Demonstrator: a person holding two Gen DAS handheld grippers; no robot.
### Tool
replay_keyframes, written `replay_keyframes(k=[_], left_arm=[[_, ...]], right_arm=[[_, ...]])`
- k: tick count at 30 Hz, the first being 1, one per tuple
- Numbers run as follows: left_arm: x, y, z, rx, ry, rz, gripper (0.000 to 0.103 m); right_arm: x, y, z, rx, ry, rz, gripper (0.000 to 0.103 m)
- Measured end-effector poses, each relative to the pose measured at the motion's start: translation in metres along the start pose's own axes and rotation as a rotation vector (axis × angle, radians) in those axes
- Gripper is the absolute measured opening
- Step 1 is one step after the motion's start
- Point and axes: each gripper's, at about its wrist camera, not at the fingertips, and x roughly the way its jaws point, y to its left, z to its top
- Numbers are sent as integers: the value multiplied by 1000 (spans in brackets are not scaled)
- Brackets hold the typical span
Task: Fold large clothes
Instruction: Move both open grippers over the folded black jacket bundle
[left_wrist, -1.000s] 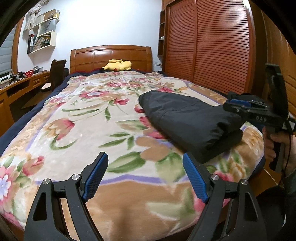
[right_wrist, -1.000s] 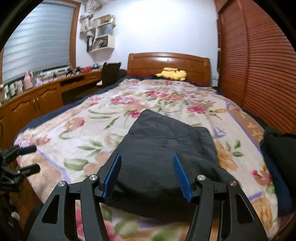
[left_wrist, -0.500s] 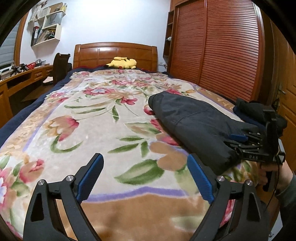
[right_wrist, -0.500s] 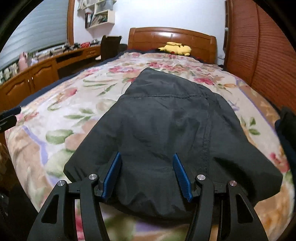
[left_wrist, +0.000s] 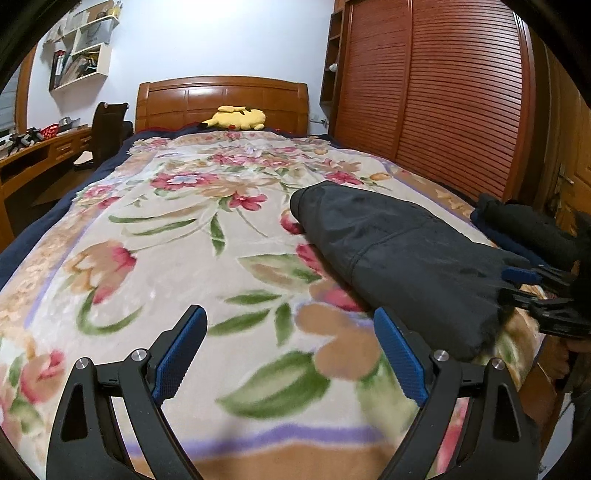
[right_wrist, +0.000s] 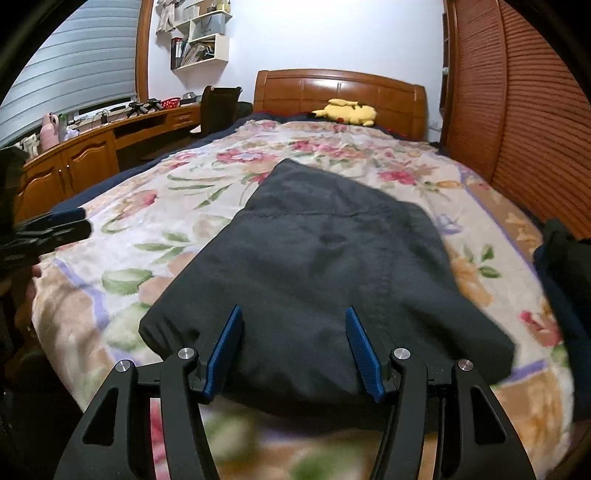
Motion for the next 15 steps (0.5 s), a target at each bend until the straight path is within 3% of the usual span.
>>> replay_keyframes(k=[8,15], left_arm=[[48,-7,33,28,36,-26,92],[101,-27,67,78,65,-44,92]], right_arm=[[-29,-28,-21,16,8,-86,60],[-15,-52,-43,85,60,-151,60]])
